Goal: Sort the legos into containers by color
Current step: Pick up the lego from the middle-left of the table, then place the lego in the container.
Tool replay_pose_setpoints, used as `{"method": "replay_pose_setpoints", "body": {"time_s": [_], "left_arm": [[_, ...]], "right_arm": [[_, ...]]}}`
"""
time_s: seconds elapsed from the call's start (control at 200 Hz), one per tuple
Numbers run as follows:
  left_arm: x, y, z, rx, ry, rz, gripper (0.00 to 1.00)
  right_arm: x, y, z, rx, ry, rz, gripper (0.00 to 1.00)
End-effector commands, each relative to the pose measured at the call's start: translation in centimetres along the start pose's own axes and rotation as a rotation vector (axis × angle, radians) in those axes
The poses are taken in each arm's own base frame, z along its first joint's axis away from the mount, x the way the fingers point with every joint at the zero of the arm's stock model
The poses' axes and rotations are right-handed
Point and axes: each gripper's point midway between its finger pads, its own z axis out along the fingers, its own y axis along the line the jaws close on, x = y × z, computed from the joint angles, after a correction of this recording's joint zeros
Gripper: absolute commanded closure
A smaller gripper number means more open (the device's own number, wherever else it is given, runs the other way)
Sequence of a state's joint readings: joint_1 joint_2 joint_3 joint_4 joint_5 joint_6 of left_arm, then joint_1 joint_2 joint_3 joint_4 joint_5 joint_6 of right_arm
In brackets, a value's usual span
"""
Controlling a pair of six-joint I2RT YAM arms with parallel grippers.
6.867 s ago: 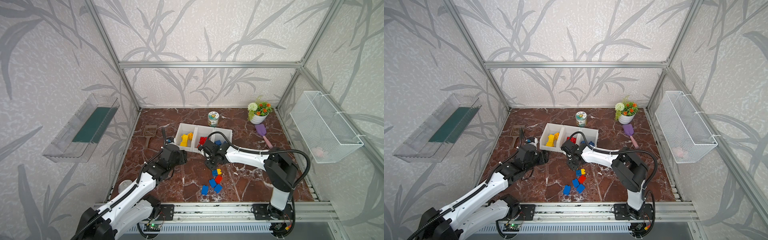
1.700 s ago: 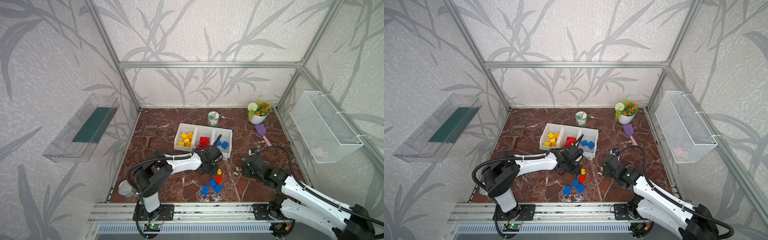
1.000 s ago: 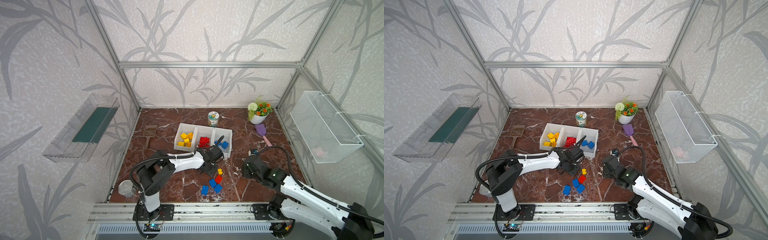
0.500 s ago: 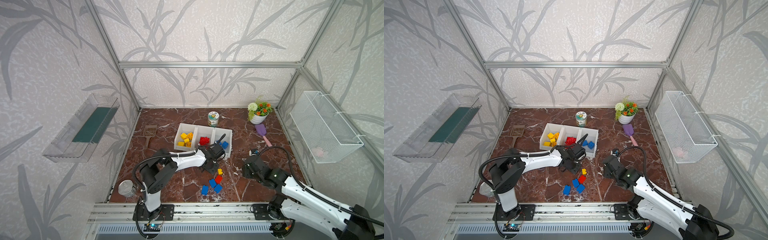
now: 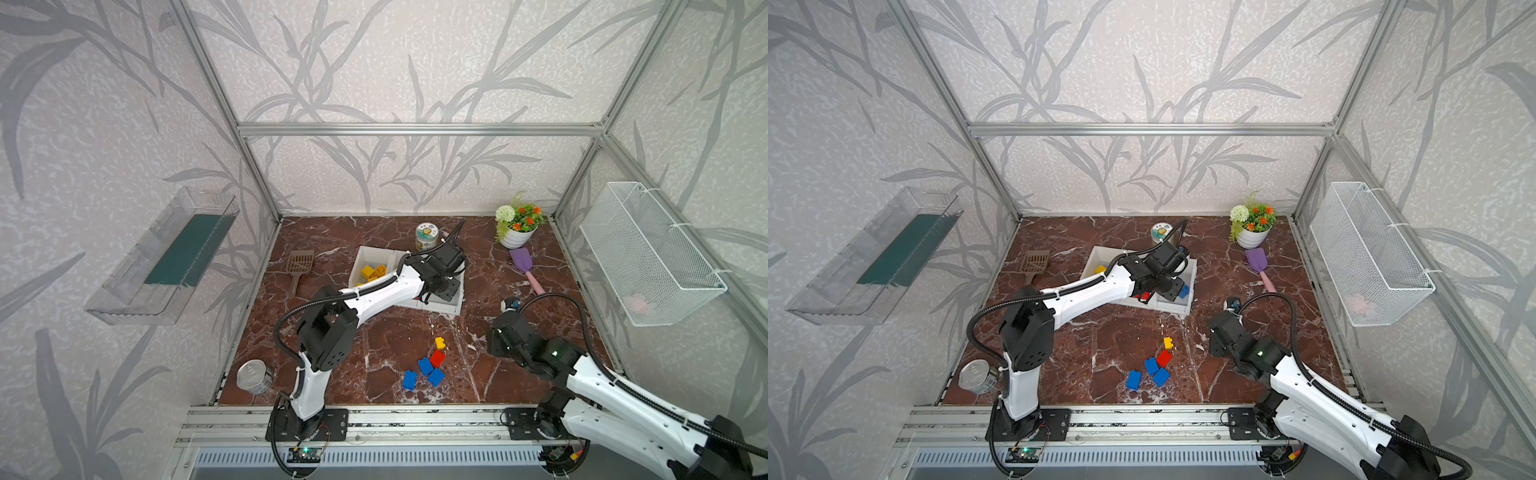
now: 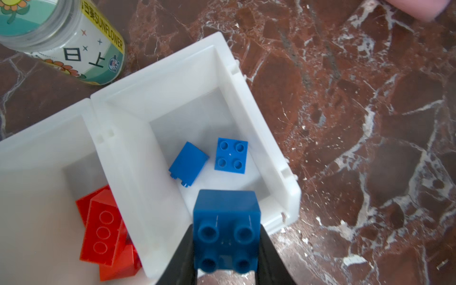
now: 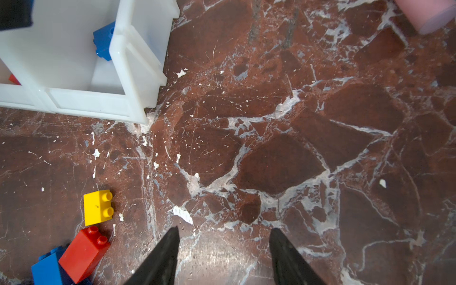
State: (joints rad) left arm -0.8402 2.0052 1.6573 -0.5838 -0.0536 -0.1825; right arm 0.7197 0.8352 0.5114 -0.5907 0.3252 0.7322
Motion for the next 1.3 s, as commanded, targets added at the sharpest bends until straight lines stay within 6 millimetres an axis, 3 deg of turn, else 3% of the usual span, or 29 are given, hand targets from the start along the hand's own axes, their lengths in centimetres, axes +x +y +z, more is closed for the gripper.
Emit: {"method": "replay_pose_setpoints", "body": {"time_s": [0.0,0.14,0.4,0.515,0.65,0.88,1.045,1.185,1.295], "left_arm": [[1.1,0.8,1.1,-0.015,0.068,0.007,0.66],[1.2,1.5,1.1,-0.021,0.073,-0.037,0.52],[1.2,3.1,-1.5,-0.018,-0.005,-0.113,0.48],[2.4,4.8,-3.2,-0.028,-0.038,-0.178,0.48],[5.8,7.6,-5.2,-0.076,-0.049,-0.252,0.47],[11.4,11.8,-8.7,-0.186,-0.105,-0.404,0.46],[14.6,13.6,-10.5,-0.250,-0.193,-0.514,0.45],[16.1,14.5,-11.9,-0.272,-0.265,-0.570,0.43],[17.1,14.8,-12.4,-0.281,-0.281,-0.588,0.43]], "right_arm": [[-1.0,-0.2,-0.9,0.008,-0.027,0.001,0.41],[-1.1,-0.4,-1.2,0.015,-0.031,-0.001,0.40],[-1.0,-0.2,-0.9,0.011,-0.025,-0.002,0.40],[-0.9,0.2,-0.6,0.003,-0.009,-0.003,0.40],[-0.7,1.1,0.0,-0.017,0.019,-0.016,0.41],[-0.4,5.0,2.1,-0.081,0.125,-0.085,0.43],[0.1,9.2,3.6,-0.117,0.206,-0.221,0.44],[1.5,13.3,4.9,-0.155,0.265,-0.327,0.46],[2.6,14.7,6.1,-0.132,0.317,-0.380,0.49]]}}
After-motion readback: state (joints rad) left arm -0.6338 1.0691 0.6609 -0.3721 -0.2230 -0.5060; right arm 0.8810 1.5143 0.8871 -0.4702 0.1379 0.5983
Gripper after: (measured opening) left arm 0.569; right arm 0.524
